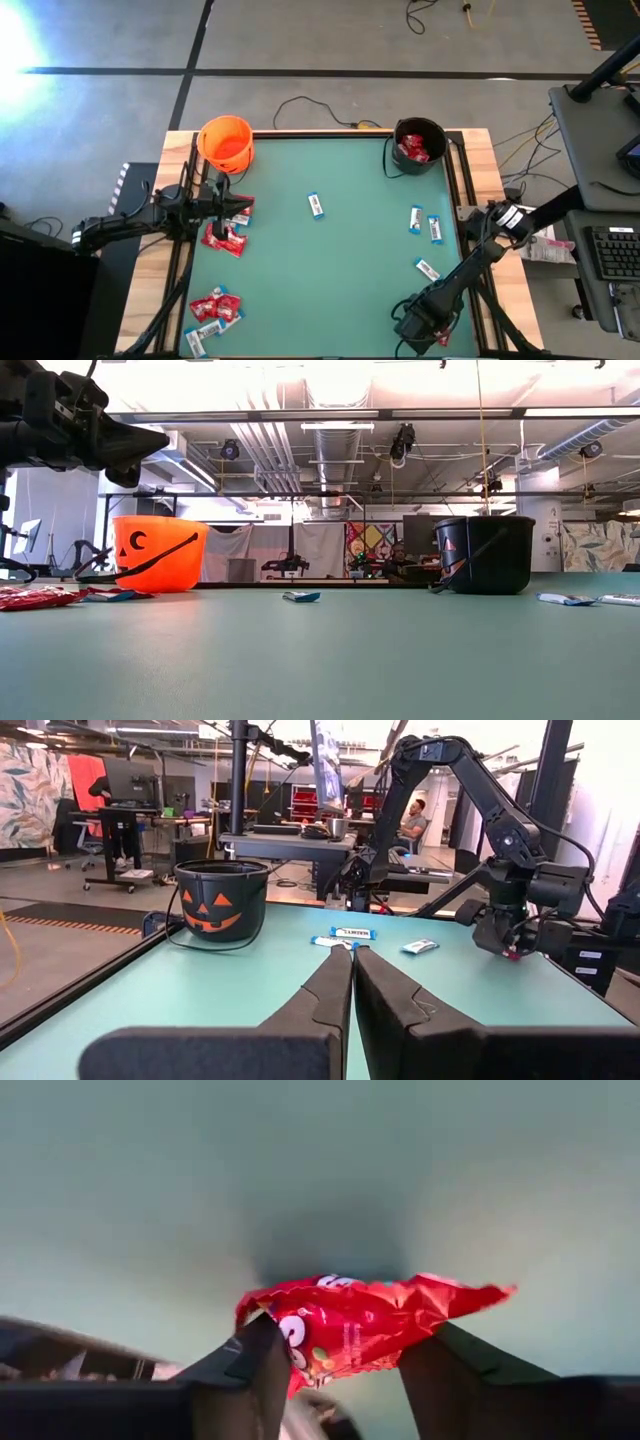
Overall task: Sort candy by brand, put in halloween buckets
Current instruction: Put the red candy into the black bucket
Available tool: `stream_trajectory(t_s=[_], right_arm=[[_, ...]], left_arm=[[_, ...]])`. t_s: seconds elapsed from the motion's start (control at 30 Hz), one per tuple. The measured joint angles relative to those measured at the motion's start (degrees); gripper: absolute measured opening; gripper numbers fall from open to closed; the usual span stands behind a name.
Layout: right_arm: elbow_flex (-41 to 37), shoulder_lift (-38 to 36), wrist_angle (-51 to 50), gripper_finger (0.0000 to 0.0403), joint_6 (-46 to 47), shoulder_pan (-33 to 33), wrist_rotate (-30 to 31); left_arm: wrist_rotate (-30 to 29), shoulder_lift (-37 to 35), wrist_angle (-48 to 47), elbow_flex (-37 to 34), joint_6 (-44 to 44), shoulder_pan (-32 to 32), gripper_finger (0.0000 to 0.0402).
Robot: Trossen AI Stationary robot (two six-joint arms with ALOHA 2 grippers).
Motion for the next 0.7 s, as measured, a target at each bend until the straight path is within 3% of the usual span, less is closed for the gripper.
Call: stream_trajectory(t_s=[0.37,0.7], right_arm=[[-0.1,-14.3,-7.9,0.0068,-1.1,-6.9,24.0],[1.4,-30.3,-10.7,0.0061,-13.4,-23.7,43.3]], left_arm=[[0.0,0.0,0.0,0.0,0.0,0.0,0.0000],[0.0,0.0,0.1,0.0,0.0,0.0,0.0000]])
